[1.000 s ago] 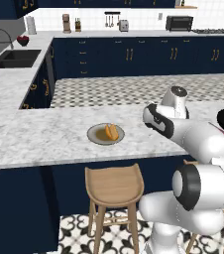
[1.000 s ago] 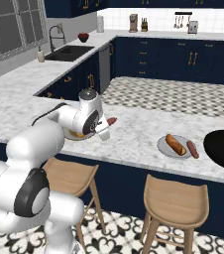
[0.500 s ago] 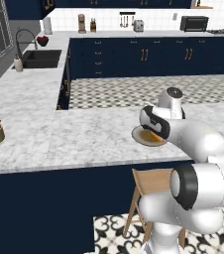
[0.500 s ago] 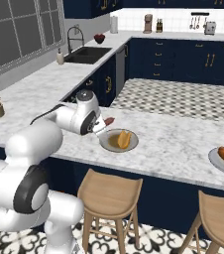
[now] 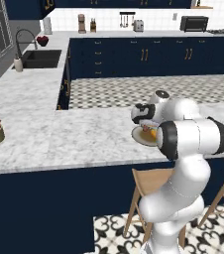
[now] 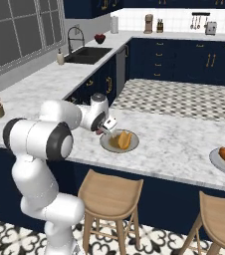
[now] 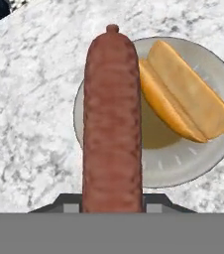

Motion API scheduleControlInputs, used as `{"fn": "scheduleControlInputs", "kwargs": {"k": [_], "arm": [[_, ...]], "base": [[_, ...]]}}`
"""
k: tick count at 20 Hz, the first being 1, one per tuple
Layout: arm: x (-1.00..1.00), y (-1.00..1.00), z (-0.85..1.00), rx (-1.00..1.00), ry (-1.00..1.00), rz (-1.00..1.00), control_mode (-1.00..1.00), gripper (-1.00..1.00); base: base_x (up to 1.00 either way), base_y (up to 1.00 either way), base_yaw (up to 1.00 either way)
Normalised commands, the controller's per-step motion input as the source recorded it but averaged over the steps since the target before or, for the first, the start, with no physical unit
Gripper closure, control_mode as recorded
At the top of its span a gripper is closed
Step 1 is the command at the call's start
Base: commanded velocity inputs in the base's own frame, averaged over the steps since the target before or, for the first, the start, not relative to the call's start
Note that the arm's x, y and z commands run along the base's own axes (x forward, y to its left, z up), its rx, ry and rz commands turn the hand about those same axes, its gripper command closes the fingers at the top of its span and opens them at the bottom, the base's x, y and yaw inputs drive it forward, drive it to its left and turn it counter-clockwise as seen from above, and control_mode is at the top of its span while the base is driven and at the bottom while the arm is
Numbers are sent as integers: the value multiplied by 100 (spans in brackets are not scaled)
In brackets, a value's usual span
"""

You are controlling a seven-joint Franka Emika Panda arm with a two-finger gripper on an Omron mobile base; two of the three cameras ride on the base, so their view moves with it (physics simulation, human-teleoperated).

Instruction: Place one bun and one sausage from the bowl on each plate.

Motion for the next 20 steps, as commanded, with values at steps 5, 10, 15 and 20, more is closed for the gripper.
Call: {"fn": "scheduleControlInputs", "kwargs": {"k": [5,10,15,20], "arm": [[77,-7,-60,-23,12,16,-100,100],[48,1,-19,-9,6,0,-100,-100],[12,0,0,0,1,0,-100,-100],[-51,-1,52,0,-16,0,-100,-100]], "base": [[0,0,0],[0,0,0],[0,0,0],[0,0,0]]}}
